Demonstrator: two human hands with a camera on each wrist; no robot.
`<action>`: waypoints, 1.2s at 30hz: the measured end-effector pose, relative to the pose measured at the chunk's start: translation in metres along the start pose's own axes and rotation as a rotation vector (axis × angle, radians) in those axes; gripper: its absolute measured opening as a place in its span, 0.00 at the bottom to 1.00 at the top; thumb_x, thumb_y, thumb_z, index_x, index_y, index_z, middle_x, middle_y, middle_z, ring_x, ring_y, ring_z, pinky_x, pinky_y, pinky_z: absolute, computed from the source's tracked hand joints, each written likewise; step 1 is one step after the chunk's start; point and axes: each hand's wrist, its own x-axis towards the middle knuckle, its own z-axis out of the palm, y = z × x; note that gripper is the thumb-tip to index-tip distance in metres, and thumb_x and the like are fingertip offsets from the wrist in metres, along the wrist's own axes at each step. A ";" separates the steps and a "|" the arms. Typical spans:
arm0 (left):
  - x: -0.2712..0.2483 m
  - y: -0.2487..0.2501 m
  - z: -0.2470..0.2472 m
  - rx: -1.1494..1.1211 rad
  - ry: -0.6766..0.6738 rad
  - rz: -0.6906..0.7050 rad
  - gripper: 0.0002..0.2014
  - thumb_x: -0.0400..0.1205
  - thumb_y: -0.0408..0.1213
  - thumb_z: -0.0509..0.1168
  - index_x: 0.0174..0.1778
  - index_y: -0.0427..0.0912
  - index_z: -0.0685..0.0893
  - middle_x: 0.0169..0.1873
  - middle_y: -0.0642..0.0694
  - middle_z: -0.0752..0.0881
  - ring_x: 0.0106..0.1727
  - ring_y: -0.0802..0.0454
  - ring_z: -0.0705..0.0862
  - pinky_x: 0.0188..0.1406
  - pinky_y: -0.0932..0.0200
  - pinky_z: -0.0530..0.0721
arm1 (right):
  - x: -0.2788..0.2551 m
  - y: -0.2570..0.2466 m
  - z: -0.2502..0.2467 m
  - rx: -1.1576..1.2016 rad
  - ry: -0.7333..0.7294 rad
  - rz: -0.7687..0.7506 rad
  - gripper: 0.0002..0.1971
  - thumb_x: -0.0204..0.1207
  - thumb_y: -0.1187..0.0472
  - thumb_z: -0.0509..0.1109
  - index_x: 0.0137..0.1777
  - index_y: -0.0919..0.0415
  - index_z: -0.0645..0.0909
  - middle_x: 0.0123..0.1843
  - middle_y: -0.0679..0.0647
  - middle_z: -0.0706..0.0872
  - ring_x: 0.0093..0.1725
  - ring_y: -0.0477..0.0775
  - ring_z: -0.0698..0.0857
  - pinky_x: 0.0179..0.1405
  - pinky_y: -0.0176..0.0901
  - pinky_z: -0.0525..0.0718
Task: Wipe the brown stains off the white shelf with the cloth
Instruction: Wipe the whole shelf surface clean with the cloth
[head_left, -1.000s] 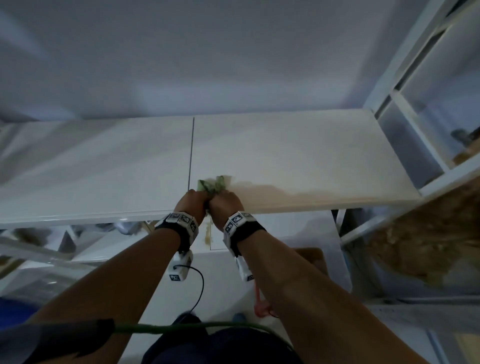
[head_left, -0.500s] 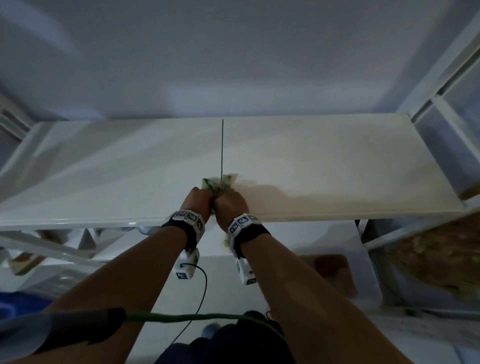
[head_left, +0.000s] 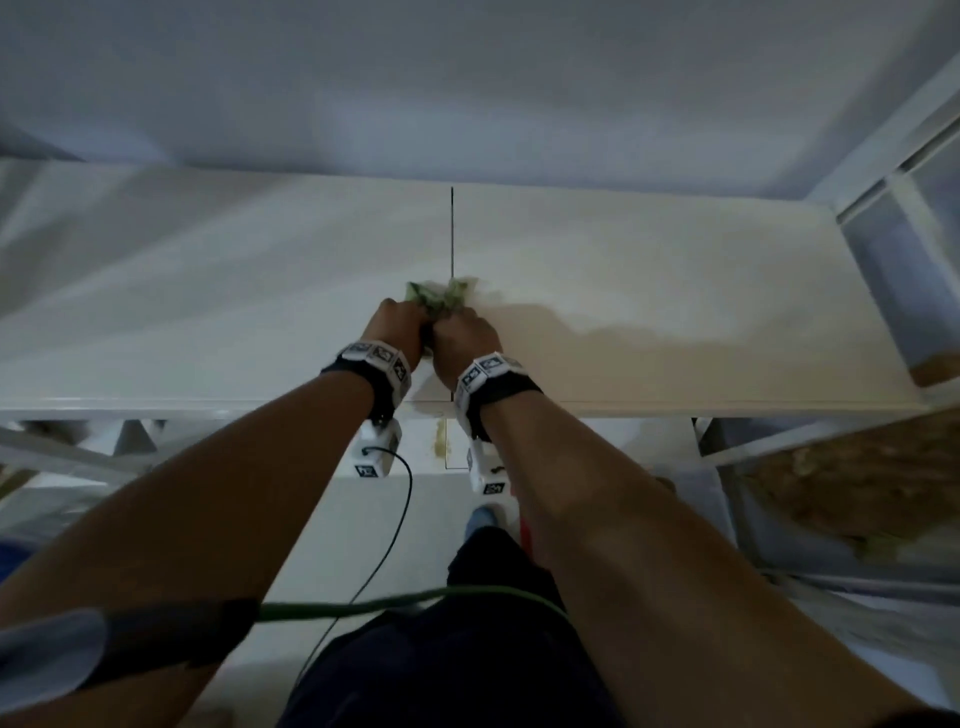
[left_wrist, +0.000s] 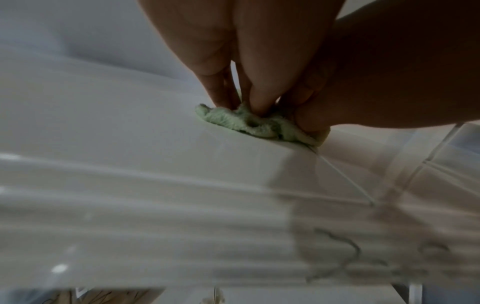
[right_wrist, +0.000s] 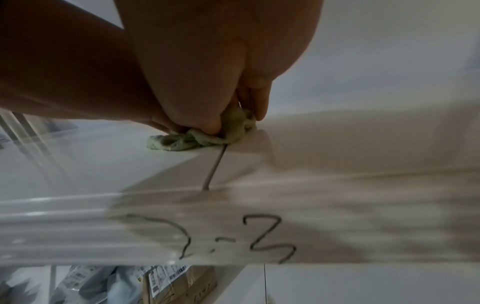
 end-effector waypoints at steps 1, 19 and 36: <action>0.005 -0.001 -0.003 0.010 -0.010 0.000 0.14 0.82 0.28 0.55 0.47 0.36 0.88 0.50 0.35 0.88 0.54 0.35 0.85 0.51 0.50 0.81 | 0.006 0.002 -0.002 -0.002 -0.005 0.001 0.14 0.78 0.67 0.62 0.58 0.63 0.86 0.56 0.66 0.87 0.58 0.67 0.83 0.55 0.56 0.81; 0.083 -0.021 -0.017 0.053 -0.069 -0.013 0.12 0.82 0.27 0.56 0.51 0.34 0.86 0.53 0.34 0.88 0.54 0.34 0.85 0.49 0.49 0.81 | 0.088 0.042 -0.008 0.008 0.021 -0.015 0.13 0.79 0.66 0.61 0.57 0.64 0.85 0.57 0.65 0.87 0.58 0.65 0.84 0.57 0.51 0.80; 0.060 -0.015 -0.001 -0.120 -0.018 -0.076 0.18 0.82 0.27 0.54 0.62 0.40 0.83 0.55 0.35 0.87 0.56 0.34 0.85 0.54 0.47 0.86 | 0.082 0.044 0.016 -0.057 0.001 -0.045 0.17 0.78 0.65 0.60 0.65 0.67 0.79 0.64 0.67 0.82 0.63 0.67 0.79 0.61 0.56 0.79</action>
